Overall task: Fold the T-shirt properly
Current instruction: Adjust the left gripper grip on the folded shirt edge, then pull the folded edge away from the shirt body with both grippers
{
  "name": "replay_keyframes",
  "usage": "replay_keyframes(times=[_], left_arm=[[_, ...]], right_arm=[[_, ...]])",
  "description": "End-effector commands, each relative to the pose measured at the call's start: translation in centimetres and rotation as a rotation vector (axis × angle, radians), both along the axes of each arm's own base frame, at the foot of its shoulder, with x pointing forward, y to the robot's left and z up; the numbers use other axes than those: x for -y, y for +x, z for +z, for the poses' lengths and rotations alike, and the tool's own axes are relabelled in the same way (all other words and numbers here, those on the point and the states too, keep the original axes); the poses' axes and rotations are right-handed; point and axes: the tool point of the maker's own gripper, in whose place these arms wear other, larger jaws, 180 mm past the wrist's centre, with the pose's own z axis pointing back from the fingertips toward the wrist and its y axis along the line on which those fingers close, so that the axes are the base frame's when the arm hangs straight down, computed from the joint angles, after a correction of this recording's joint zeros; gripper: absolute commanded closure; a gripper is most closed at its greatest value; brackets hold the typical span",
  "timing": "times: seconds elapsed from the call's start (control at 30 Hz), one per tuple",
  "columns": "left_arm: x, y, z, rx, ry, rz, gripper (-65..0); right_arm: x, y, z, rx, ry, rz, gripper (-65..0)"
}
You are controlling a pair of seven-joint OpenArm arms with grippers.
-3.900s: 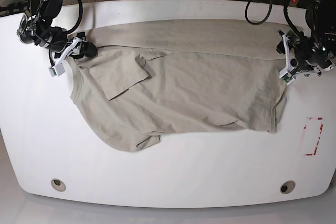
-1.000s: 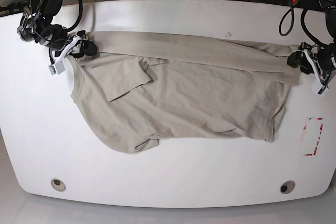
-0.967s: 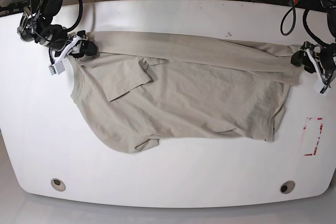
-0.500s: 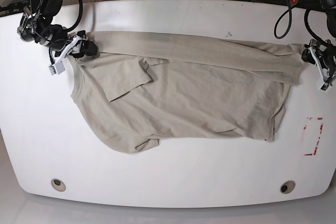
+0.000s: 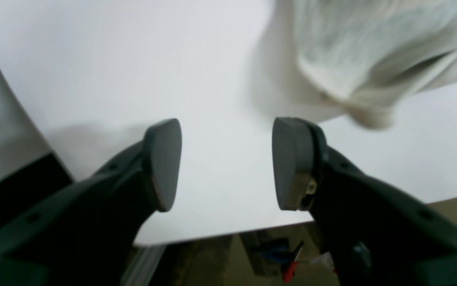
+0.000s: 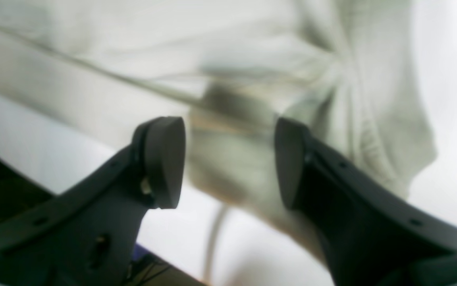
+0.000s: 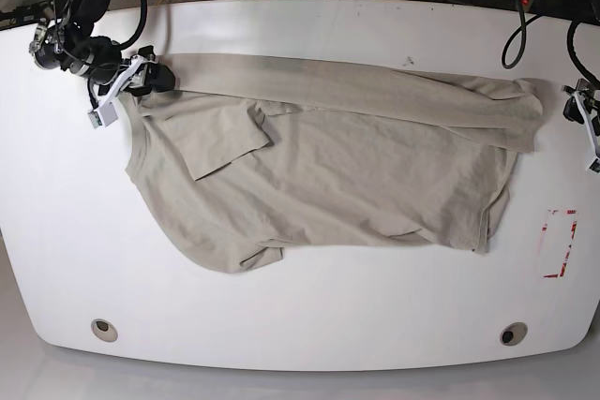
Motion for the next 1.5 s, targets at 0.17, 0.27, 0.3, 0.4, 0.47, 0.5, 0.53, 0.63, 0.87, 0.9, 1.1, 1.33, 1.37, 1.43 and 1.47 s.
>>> replay_keyframes(times=[0.17,0.27,0.3,0.4,0.47,0.5,0.53,0.63,0.87,0.9,1.1,1.33,1.37,1.43,1.47], left_arm=[[3.8,2.7,1.9,0.165,0.034,-0.079,-33.3],[3.8,2.4,1.3,0.156,0.093,-0.065,-33.6],[4.0,2.3,0.8,0.148,0.103,-0.052,-33.8],[3.9,1.7,-0.3,0.120,0.152,-0.025,-33.8],[3.8,1.7,-0.8,0.124,0.175,-0.016,-34.9],[4.0,1.6,-1.1,0.133,0.175,-0.021,-37.4],[4.2,1.5,-1.3,0.143,0.173,-0.029,-39.7],[4.8,1.3,-1.9,0.178,0.161,-0.055,-48.1],[6.3,1.1,-3.0,0.216,0.114,-0.075,-49.4],[6.2,1.1,-3.3,0.209,0.109,-0.069,-49.4],[5.6,0.9,-5.5,0.170,0.062,-0.031,-45.4],[5.3,-0.9,-7.3,0.112,0.045,-0.018,-25.3],[5.2,-1.7,-7.8,0.093,0.046,-0.019,-24.3],[5.2,-2.5,-8.2,0.071,0.048,-0.019,-23.9],[5.2,-3.0,-8.5,0.059,0.048,-0.020,-23.9]], right_arm=[[1.8,0.6,3.4,0.116,-0.042,-0.031,-34.9],[2.3,0.2,3.2,0.106,-0.049,-0.045,-34.9],[2.7,-0.1,3.2,0.101,-0.055,-0.055,-34.9],[4.0,-1.1,2.6,0.068,-0.100,-0.082,-34.9],[5.3,-1.6,2.1,0.043,-0.150,-0.110,-34.9],[6.0,-1.9,2.0,0.028,-0.179,-0.125,-34.9],[6.6,-2.1,1.9,0.018,-0.200,-0.134,-34.9],[7.6,-2.3,1.7,0.008,-0.244,-0.156,-35.2],[7.7,-2.6,-0.2,-0.035,-0.220,-0.170,-35.4],[7.6,-2.3,-0.5,-0.039,-0.207,-0.176,-35.4],[7.1,-2.3,-2.6,-0.090,-0.128,-0.206,-34.9],[7.0,-2.3,-2.8,-0.093,-0.117,-0.213,-9.2],[7.0,-2.4,-2.8,-0.094,-0.117,-0.213,-0.8],[7.2,-2.5,-2.8,-0.098,-0.122,-0.211,0.0],[7.3,-2.5,-2.7,-0.098,-0.125,-0.212,0.0]])
